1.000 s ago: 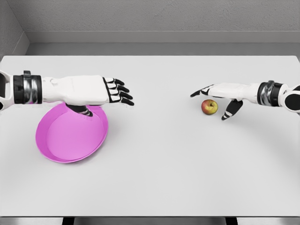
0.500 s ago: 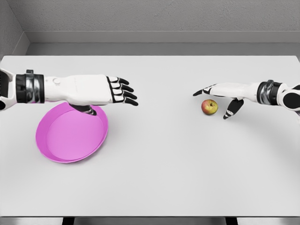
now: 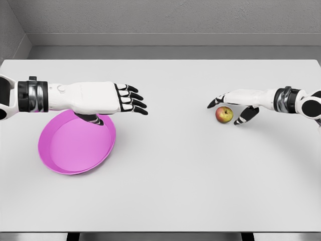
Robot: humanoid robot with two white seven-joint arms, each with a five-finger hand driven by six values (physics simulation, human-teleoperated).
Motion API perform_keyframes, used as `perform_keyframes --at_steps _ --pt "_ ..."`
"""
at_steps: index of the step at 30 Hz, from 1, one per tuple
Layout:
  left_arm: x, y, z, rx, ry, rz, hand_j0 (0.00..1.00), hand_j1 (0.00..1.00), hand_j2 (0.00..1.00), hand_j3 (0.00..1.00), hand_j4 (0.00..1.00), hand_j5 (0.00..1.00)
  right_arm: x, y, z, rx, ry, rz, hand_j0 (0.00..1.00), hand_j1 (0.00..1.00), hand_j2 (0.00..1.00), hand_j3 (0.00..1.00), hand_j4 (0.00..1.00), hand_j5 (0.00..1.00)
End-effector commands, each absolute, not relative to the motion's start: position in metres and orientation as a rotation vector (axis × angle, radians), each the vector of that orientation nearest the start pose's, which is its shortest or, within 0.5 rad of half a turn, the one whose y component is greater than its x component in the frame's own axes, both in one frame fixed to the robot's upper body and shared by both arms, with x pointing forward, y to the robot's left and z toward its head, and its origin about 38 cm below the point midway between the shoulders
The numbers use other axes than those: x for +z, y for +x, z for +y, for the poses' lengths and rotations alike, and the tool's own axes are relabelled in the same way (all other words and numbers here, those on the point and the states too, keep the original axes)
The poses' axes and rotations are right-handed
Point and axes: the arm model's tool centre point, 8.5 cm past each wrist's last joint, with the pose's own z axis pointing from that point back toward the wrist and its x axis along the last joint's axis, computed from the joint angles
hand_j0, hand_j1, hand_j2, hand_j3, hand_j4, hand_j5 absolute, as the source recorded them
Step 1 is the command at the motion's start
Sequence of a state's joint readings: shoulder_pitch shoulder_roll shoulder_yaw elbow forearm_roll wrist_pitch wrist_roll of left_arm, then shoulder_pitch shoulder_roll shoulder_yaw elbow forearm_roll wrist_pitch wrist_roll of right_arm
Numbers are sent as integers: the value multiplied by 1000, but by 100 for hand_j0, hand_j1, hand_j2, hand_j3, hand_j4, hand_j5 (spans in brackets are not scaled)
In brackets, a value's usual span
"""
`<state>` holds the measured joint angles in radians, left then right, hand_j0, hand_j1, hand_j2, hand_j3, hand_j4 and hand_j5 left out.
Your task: Put the apple on the plate with both arms
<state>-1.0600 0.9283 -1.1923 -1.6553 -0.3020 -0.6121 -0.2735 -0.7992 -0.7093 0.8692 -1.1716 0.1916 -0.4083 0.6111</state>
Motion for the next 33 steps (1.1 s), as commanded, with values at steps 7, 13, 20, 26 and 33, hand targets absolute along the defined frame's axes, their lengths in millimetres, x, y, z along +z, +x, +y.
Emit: perform_keyframes --at_steps 7,13,20,26,33 --pt "263 404 217 2770 -289 1895 100 100 100 100 100 100 160 476 -293 1874 -176 -1175 70 70 70 70 70 70" --pt "262 404 216 2770 -284 1894 100 100 100 100 100 100 160 477 -288 1877 -168 -1183 65 65 65 65 65 65" --pt "262 404 217 2772 -285 1894 100 100 100 100 100 100 160 474 -285 1890 -147 -1208 55 55 55 55 55 55" --pt "263 404 217 2771 -287 1893 100 100 100 100 100 100 162 472 -284 1909 -125 -1242 38 38 38 38 38 38" --pt "263 404 217 2770 -287 1894 100 100 100 100 100 100 195 428 -201 2040 166 -1536 34 34 34 34 34 34"
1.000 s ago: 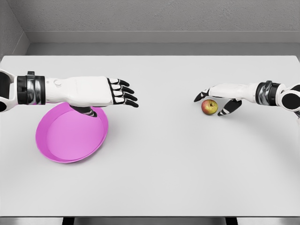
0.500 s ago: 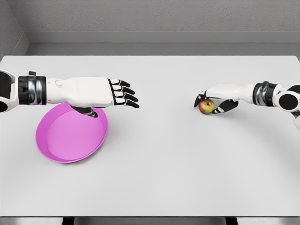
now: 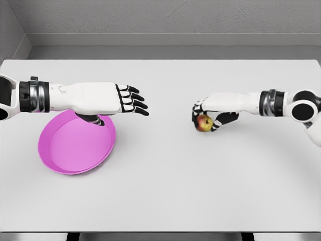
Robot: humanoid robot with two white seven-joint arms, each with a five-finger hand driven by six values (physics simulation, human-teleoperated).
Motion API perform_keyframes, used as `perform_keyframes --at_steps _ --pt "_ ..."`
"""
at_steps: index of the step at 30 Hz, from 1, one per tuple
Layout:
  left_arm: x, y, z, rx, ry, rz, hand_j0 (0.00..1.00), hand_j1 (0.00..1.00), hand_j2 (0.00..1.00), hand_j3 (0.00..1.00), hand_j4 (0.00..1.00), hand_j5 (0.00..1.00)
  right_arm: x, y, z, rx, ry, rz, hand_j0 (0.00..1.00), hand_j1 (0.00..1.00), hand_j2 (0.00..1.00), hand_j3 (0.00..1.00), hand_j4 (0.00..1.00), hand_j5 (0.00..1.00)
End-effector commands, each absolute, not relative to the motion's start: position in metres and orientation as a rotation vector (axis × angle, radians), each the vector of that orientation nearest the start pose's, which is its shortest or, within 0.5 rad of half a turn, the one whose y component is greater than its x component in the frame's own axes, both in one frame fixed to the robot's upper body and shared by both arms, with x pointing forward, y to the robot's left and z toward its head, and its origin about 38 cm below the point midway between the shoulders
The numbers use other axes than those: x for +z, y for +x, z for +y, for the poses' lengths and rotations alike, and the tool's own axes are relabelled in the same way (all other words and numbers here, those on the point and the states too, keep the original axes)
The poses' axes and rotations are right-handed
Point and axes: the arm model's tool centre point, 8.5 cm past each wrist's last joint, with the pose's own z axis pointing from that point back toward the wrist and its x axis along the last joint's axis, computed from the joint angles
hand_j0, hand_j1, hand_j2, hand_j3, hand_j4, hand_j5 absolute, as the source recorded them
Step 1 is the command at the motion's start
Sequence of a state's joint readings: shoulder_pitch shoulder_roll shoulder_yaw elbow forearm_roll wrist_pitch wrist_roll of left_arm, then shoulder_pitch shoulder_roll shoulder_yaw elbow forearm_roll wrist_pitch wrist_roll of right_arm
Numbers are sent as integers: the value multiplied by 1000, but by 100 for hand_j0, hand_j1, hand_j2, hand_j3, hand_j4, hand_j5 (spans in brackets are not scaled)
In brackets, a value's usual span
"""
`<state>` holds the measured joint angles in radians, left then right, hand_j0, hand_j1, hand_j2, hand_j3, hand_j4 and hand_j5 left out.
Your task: Put the apple on the plate with both arms
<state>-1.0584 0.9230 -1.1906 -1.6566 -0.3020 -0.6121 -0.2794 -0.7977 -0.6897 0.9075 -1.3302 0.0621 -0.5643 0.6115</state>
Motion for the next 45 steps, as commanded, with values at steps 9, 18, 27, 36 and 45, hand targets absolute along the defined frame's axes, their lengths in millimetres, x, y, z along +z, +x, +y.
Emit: perform_keyframes --at_steps 9,18,27,36,45 --pt "263 404 217 2769 -286 1895 100 100 100 100 100 100 183 458 -191 1932 139 -1491 42 42 42 42 42 42" --pt "262 404 217 2773 -285 1893 100 100 100 100 100 100 194 463 -199 1937 82 -1521 100 100 100 100 100 100" --pt "234 459 134 2799 -167 1917 100 100 100 100 100 100 247 457 -339 1648 -222 -1676 100 100 100 100 100 100" --pt "226 453 83 2744 -49 1927 100 100 100 100 100 100 265 451 -364 1678 -300 -1631 100 100 100 100 100 100" --pt "203 449 80 2793 -95 1776 100 100 100 100 100 100 267 451 -363 1679 -301 -1637 100 100 100 100 100 100"
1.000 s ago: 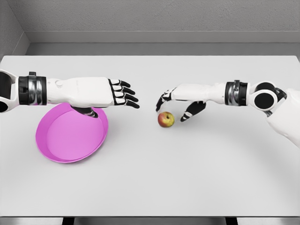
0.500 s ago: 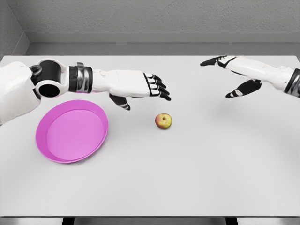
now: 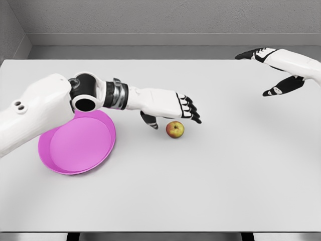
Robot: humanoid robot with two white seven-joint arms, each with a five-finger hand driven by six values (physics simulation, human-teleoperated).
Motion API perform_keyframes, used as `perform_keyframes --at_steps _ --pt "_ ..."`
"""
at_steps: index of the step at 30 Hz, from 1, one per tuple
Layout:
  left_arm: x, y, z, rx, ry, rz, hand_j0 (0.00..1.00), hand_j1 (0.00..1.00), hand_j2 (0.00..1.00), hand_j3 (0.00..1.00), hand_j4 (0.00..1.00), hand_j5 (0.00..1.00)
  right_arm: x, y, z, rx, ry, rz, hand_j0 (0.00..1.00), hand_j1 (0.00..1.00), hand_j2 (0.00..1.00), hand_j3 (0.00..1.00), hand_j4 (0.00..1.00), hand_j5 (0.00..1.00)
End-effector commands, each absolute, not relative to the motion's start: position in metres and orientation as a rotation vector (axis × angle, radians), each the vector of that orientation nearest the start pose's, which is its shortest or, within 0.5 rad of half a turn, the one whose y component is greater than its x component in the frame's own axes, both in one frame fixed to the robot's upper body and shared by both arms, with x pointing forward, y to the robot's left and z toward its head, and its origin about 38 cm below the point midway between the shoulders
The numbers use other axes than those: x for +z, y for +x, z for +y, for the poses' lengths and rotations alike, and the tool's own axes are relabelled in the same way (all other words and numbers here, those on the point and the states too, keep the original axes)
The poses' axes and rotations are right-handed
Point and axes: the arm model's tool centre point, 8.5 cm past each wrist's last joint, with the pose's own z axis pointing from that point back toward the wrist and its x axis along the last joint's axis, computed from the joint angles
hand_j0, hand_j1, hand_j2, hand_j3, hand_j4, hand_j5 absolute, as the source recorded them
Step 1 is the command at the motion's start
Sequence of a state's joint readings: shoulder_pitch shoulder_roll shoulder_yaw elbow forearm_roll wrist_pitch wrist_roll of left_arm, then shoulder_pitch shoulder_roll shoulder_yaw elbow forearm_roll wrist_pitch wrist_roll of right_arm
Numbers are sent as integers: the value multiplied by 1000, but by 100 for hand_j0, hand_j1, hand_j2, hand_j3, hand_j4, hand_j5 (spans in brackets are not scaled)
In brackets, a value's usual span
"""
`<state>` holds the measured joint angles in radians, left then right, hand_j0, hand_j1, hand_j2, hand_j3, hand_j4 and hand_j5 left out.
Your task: Put the apple on the plate with both arms
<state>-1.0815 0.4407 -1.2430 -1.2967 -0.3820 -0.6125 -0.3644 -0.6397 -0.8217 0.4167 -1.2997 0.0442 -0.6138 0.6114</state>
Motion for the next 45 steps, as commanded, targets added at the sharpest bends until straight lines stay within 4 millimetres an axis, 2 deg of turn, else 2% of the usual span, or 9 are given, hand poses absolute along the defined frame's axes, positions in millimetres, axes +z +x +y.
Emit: perform_keyframes --at_steps 1,7,8,11,19,30,32,36,45 --pt "200 448 81 2800 -96 1764 100 100 100 100 100 100 266 451 -363 1680 -299 -1635 100 100 100 100 100 100" --pt "197 452 83 2818 -108 1757 99 99 99 99 99 99 265 450 -362 1682 -294 -1637 100 100 100 100 100 100" --pt "191 451 84 2832 -98 1755 99 99 99 99 99 99 264 450 -361 1683 -291 -1634 100 100 100 100 100 100" --pt "183 464 94 2889 -157 1726 99 99 99 99 99 99 264 450 -361 1685 -291 -1634 100 100 100 100 100 100" --pt "181 458 64 2842 -116 1720 99 99 99 99 99 99 264 450 -361 1684 -290 -1635 100 100 100 100 100 100" --pt "166 453 66 2878 -89 1659 93 93 93 93 93 93 263 449 -361 1684 -289 -1634 100 100 100 100 100 100" --pt "165 454 67 2882 -90 1656 92 92 92 92 92 92 264 450 -361 1684 -290 -1635 100 100 100 100 100 100" --pt "165 453 66 2881 -87 1649 84 84 84 84 84 84 263 449 -359 1689 -286 -1636 100 100 100 100 100 100" --pt "164 453 66 2885 -88 1642 82 82 82 82 82 82 266 447 -353 1707 -282 -1650 100 100 100 100 100 100"
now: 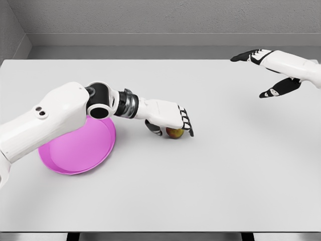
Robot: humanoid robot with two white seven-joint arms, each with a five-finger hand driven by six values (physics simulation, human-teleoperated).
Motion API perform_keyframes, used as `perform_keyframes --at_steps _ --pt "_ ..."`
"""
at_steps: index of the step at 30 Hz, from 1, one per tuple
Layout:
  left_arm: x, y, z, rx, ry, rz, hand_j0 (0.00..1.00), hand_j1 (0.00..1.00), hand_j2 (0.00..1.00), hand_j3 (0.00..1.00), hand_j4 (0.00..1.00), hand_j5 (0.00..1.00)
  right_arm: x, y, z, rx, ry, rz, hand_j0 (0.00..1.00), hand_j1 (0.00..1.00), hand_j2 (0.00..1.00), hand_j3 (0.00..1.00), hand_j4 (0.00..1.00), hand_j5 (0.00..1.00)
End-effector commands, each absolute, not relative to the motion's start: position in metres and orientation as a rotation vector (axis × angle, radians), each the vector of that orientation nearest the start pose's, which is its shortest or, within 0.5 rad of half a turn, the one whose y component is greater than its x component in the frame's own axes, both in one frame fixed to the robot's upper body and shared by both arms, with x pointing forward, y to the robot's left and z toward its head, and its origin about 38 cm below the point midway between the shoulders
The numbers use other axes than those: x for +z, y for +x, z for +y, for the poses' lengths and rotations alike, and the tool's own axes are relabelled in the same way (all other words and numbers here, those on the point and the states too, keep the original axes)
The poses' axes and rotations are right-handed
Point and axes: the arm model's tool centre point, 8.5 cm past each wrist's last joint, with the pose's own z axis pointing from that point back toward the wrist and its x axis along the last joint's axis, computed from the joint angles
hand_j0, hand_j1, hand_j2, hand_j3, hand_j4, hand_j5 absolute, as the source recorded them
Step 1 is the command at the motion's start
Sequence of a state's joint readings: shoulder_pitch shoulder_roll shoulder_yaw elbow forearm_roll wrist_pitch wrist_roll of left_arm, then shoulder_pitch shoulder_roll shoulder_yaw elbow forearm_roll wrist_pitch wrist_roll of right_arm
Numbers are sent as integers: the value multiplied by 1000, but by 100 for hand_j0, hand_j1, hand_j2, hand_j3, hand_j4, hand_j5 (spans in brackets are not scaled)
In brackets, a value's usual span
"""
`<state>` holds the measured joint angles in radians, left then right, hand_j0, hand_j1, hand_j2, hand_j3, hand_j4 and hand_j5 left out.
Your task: Put the apple on the plate with both arms
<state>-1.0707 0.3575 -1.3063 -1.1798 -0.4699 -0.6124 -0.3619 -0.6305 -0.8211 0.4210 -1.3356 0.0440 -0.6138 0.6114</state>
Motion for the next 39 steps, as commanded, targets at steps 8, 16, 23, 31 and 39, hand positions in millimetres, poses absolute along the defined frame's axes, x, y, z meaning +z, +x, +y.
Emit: perform_keyframes --at_steps 8,16,23,31,39 --pt "160 459 69 2917 -104 1628 81 81 81 81 81 81 266 446 -353 1711 -281 -1647 100 100 100 100 100 100" --pt "159 462 64 2918 -116 1615 81 81 81 81 81 81 266 446 -353 1712 -281 -1648 100 100 100 100 100 100" --pt "160 462 64 2915 -117 1615 81 81 81 81 81 81 267 446 -352 1714 -281 -1650 100 100 100 100 100 100" --pt "160 461 63 2914 -116 1609 55 55 55 55 55 55 266 446 -351 1714 -277 -1649 100 100 100 100 100 100" --pt "160 462 65 2921 -119 1599 48 48 48 48 48 48 266 446 -351 1715 -277 -1650 100 100 100 100 100 100"
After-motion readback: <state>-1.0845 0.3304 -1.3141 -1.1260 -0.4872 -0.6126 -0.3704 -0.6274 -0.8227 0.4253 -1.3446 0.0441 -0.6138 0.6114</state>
